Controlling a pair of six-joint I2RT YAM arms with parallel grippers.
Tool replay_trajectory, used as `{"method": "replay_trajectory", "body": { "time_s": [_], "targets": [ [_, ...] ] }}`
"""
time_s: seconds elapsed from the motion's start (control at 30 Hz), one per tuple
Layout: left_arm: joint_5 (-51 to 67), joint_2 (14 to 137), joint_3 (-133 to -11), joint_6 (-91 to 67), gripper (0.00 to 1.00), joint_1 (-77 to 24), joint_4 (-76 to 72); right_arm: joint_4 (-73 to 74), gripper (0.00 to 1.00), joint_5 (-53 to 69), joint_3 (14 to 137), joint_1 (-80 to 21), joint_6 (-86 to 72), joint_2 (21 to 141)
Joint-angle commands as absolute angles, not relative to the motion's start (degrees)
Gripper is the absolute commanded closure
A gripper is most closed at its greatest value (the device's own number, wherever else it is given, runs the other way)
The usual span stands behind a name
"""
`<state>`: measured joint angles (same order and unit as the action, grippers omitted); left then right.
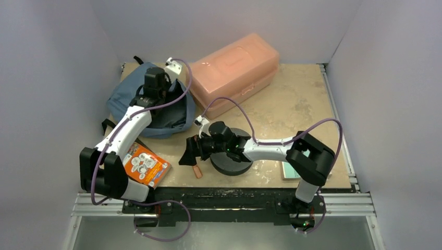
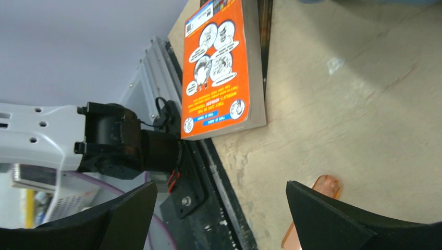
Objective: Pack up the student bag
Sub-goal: Unzip the student bag at the center of the board, then pick up the book at the corner of the board.
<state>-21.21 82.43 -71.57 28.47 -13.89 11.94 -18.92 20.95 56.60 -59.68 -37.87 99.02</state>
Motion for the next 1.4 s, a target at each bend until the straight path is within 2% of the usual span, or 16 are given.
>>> {"method": "replay_trajectory", "body": {
  "time_s": [0.0, 0.2, 0.3, 0.57, 0.83, 1.37],
  "targets": [
    [-24.99, 78.6, -62.9, 26.4, 1.0, -11.93, 5.19, -33.66, 0.01, 25.46, 52.84, -59.68, -50.34, 100.95],
    [-13.3, 77.28, -63.48, 22.24, 1.0, -11.68, 7.4, -40.01, 0.01, 23.72, 54.39, -62.34, -62.58, 106.9],
    [-14.27, 77.56, -64.19, 21.74, 1.0, -11.69, 9.01, -35.34, 0.01, 19.24, 57.08, -64.8, -67.74, 108.89],
    [-13.89, 76.57, -64.15, 20.75, 1.0, -12.17, 9.28, -38.28, 0.03, 13.88, 58.9, -67.09, -80.06, 115.5],
    [-13.69, 76.06, -64.51, 20.17, 1.0, -12.22, 9.39, -38.83, 0.07, 10.69, 63.31, -67.75, -82.81, 121.94],
    [-12.33, 75.25, -65.3, 18.43, 1.0, -12.22, 10.07, -18.69, 0.13, -0.87, 70.83, -69.85, -85.72, 123.25]
  ]
}}
